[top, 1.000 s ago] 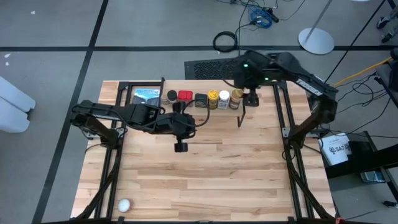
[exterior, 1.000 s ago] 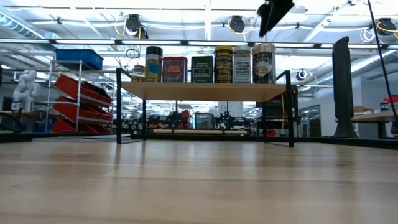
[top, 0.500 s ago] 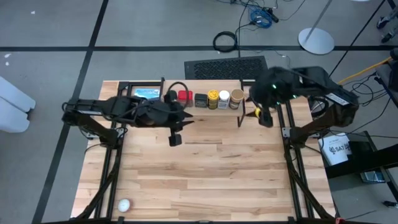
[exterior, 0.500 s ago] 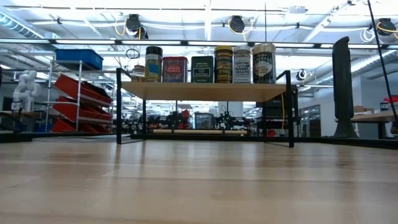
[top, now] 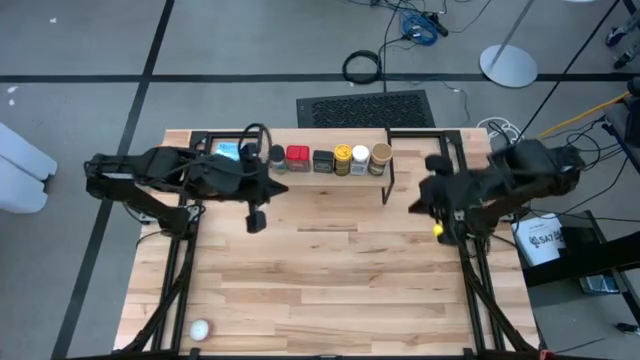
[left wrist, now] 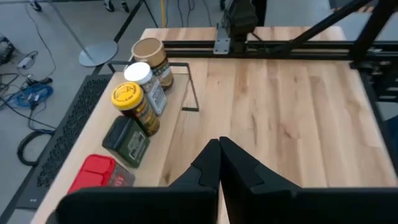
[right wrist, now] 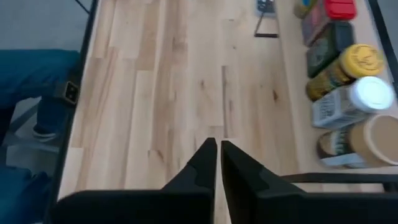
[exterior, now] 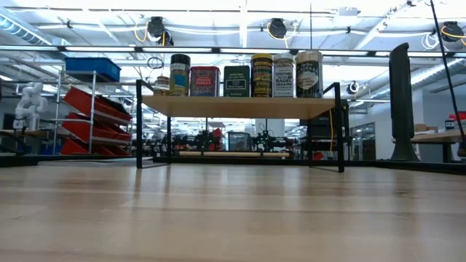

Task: Shelf spices
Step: Return to Home Position

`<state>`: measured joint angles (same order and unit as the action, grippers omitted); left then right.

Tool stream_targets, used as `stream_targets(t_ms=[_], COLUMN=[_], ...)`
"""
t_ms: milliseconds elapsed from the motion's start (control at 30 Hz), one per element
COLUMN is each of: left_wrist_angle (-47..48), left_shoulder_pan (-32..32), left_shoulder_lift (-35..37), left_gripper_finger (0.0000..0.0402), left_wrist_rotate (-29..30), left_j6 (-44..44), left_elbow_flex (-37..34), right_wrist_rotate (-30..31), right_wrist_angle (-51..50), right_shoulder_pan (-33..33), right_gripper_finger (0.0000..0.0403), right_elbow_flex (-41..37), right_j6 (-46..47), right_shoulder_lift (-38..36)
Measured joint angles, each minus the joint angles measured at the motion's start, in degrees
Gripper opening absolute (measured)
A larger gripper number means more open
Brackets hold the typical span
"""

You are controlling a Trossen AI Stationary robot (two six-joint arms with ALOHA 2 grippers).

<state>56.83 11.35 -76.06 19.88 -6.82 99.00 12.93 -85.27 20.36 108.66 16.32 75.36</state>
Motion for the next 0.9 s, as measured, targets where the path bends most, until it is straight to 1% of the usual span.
stream_targets(t_ms=[133,233,300,433,667,733,867,900], left_wrist_angle=[1.1,-0.8,-3.4,-11.0,-25.5,-30.1,-41.4,-44.0], left_shoulder_pan=[2.7,5.8,7.8,10.4,11.7,11.7,11.7,11.6], left_shoulder_lift=[2.8,5.6,7.7,11.8,18.6,20.6,25.2,26.3], left_gripper_finger=[0.0004,0.0004,0.0003,0.0003,0.0002,0.0002,0.0002,0.0002], left_wrist_rotate=[0.3,3.6,5.9,6.3,6.3,5.2,-1.9,-2.6], left_j6=[-2.2,-3.0,-3.2,-3.4,-2.1,0.0,5.0,5.8], left_elbow_flex=[-0.6,-4.0,-8.0,-18.1,-33.5,-38.0,-47.3,-49.6], right_wrist_rotate=[4.4,8.4,9.9,13.1,18.7,19.1,20.6,21.0], right_wrist_angle=[1.6,4.4,7.7,16.2,33.2,37.9,47.0,49.4], right_shoulder_pan=[6.9,11.4,13.6,17.1,20.9,21.1,21.1,21.0], right_gripper_finger=[0.0003,0.0002,0.0001,0.0001,0.0,0.0,0.0,0.0], right_elbow_flex=[-4.8,-10.8,-15.3,-24.6,-40.5,-45.0,-54.4,-56.7], right_j6=[5.5,9.1,10.9,13.1,10.4,9.4,7.4,6.8], right_shoulder_lift=[-2.0,-4.5,-6.5,-11.2,-18.2,-20.1,-24.3,-25.5])
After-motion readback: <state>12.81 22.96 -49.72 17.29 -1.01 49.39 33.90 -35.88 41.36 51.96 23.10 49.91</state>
